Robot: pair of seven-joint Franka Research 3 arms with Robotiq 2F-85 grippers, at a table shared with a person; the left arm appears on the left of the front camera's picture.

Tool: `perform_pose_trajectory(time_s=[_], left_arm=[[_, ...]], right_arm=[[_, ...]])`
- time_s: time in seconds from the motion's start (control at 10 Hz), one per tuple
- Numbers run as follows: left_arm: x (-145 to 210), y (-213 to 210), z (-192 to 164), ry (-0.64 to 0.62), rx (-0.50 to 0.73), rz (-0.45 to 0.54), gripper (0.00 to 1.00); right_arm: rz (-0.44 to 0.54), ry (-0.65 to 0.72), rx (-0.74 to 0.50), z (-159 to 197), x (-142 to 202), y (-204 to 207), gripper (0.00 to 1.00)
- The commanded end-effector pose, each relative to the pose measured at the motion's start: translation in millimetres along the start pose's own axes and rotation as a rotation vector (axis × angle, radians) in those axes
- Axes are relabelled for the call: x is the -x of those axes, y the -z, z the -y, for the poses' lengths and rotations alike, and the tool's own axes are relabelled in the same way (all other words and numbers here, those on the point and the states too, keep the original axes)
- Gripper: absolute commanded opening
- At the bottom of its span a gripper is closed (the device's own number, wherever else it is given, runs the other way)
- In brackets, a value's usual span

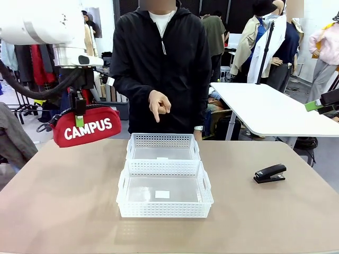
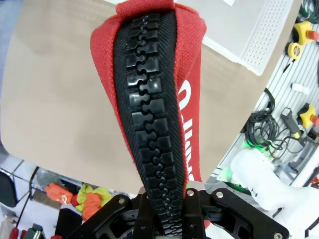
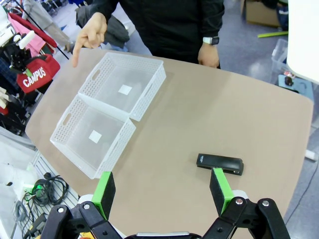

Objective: Distribute items into two baskets.
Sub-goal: Move the picked Pencil pouch towards the Organizing basket indicated by the person, stopping as directed.

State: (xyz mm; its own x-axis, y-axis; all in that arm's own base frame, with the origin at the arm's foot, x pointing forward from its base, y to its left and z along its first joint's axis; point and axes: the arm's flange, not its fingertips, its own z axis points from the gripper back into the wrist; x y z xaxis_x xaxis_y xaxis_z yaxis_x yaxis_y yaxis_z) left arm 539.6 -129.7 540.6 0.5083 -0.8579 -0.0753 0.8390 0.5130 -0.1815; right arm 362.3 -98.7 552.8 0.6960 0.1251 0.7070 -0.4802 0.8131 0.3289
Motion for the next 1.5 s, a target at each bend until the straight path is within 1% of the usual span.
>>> perform_pose_trajectory(time_s=[0.0,0.2,0.4,0.6,0.9,1.0,1.1,1.2,1.4], left_arm=[[-10,4,-7,0.001,-0.032,-0.021,0.0],[-27,16,-15,0.001,-0.044,-0.015,0.0],[-43,24,-15,0.052,-0.06,0.03,0.0],[-58,29,-13,0.077,-0.12,0.065,0.0],[-79,37,-18,0.135,-0.121,0.073,0.0],[-78,38,-17,0.132,-0.125,0.064,0.0],[-59,29,-14,0.104,-0.156,0.066,0.0],[-24,18,-7,0.068,-0.169,0.052,0.0],[56,6,20,0.007,-0.167,0.035,0.0]], right_arm=[[0.015,-0.009,-0.016,1,-1,0,1.0],[0.015,-0.009,-0.016,1,-1,0,1.0],[0.015,-0.009,-0.016,1,-1,0,1.0],[0.015,-0.009,-0.016,1,-1,0,1.0],[0.015,-0.009,-0.016,1,-1,0,1.0],[0.015,-0.009,-0.016,1,-1,0,1.0],[0.015,-0.009,-0.016,1,-1,0,1.0],[0.015,-0.009,-0.016,1,-1,0,1.0],[0.015,-0.009,-0.016,1,-1,0,1.0]])
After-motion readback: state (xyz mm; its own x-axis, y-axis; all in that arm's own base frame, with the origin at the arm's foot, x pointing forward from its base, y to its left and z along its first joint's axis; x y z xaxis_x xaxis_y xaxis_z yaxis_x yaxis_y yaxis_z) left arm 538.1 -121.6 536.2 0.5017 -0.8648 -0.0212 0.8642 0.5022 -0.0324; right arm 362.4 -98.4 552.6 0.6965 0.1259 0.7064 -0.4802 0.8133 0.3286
